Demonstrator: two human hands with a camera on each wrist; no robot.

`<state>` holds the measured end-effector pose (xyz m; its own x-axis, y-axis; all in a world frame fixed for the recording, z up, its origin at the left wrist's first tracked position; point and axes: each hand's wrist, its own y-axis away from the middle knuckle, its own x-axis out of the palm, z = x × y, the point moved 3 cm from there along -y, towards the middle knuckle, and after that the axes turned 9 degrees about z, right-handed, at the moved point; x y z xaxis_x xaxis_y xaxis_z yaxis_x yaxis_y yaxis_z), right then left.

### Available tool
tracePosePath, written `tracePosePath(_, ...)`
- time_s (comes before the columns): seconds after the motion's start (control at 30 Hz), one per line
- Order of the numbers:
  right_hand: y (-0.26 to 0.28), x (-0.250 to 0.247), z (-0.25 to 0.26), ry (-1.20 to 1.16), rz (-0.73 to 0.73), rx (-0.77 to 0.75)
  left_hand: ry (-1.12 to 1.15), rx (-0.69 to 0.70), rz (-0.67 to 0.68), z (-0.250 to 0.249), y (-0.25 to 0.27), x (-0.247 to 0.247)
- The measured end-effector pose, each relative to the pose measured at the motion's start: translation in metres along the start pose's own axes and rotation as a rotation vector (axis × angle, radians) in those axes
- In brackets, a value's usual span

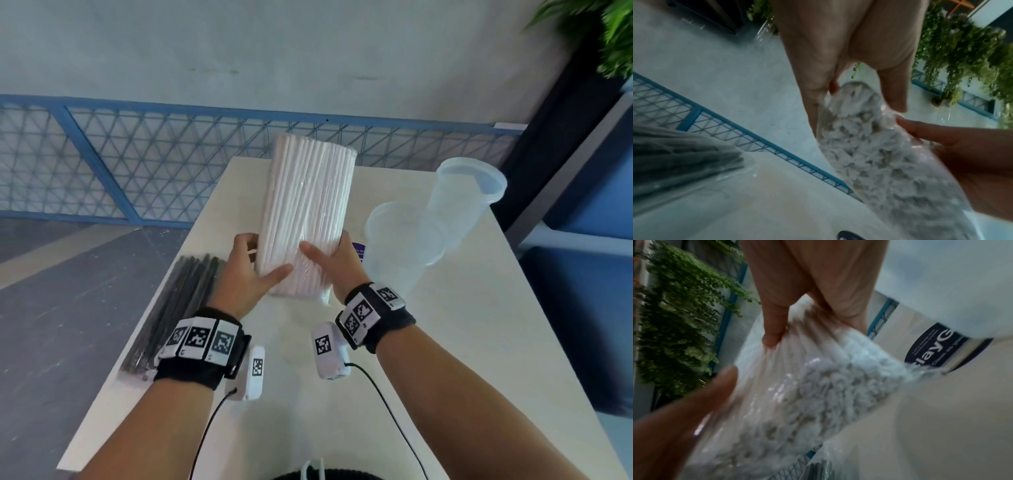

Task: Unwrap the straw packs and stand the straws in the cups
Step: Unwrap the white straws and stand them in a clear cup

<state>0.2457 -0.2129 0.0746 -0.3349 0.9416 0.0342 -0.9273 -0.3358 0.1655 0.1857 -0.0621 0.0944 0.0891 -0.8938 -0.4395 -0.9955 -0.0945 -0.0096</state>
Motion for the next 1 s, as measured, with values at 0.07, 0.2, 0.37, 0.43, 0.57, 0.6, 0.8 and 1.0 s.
tracePosePath(0.07, 0.018, -0.007, 0.002, -0.008, 0.059, -0.037, 0.122, -0.023, 0.042, -0.01, 0.002, 0.009)
tracePosePath(0.2, 0.043, -0.019, 0.001, 0.106, 0.142, -0.074, 0.231, -0.041, 0.068, -0.012, 0.012, 0.024)
tracePosePath(0.37, 0.064, -0.016, 0.013, 0.192, 0.216, -0.113, 0.133, 0.063, -0.13, -0.027, 0.038, 0.049)
tracePosePath(0.43, 0.073, -0.02, 0.018, 0.099, 0.243, -0.158, 0.001, 0.117, -0.215, -0.04, 0.049, 0.062)
tracePosePath(0.57, 0.098, -0.028, 0.033, -0.008, 0.241, -0.216, -0.181, 0.233, -0.22, -0.046, 0.07, 0.089)
tracePosePath(0.6, 0.101, -0.03, 0.032, -0.015, 0.24, -0.218, -0.154, 0.245, -0.178, -0.043, 0.073, 0.095)
tracePosePath(0.8, 0.103, -0.049, 0.014, -0.096, 0.153, -0.197, -0.166, 0.325, -0.07, -0.039, 0.081, 0.115)
tracePosePath(1.0, 0.107, -0.063, 0.008, -0.075, 0.122, -0.185, 0.129, 0.116, 0.153, -0.041, 0.046, 0.071)
